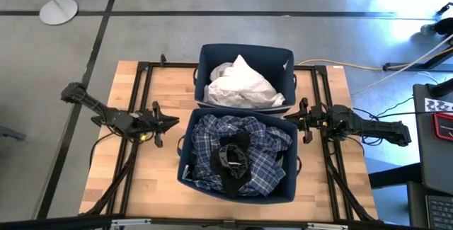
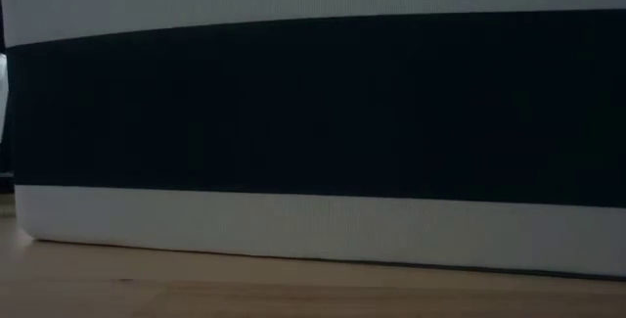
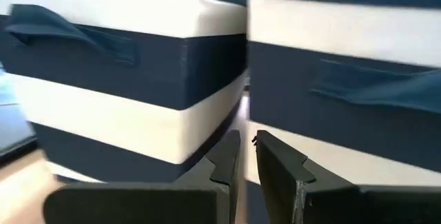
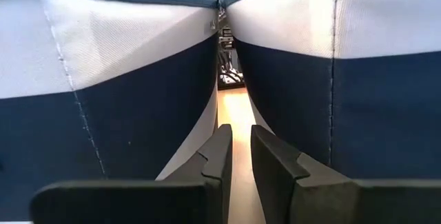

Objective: Sort clothes
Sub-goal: Return to Home Position

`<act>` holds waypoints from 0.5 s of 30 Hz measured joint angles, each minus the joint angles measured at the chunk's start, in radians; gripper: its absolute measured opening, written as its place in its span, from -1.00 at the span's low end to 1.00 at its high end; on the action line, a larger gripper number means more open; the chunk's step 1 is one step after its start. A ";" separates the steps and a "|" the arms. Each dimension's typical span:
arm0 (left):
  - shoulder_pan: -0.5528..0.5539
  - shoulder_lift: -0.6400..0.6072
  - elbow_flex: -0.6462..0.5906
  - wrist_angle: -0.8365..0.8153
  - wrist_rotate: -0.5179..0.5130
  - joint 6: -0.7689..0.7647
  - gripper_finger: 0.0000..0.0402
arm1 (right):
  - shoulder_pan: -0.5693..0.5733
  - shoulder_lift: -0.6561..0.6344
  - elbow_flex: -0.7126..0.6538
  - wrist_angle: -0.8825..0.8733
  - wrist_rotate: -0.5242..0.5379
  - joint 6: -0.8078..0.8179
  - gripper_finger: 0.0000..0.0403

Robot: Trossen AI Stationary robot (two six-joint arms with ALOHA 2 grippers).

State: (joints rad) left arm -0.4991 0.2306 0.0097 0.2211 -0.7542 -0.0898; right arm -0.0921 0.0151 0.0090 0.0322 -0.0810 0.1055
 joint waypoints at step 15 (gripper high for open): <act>0.373 -0.051 0.000 -0.066 0.475 0.029 -0.80 | 0.000 0.000 -0.001 -0.002 0.000 0.001 -0.72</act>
State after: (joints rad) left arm -0.1260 0.1798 0.0097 0.1546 -0.2795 -0.0607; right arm -0.0921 0.0151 0.0082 0.0307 -0.0811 0.1062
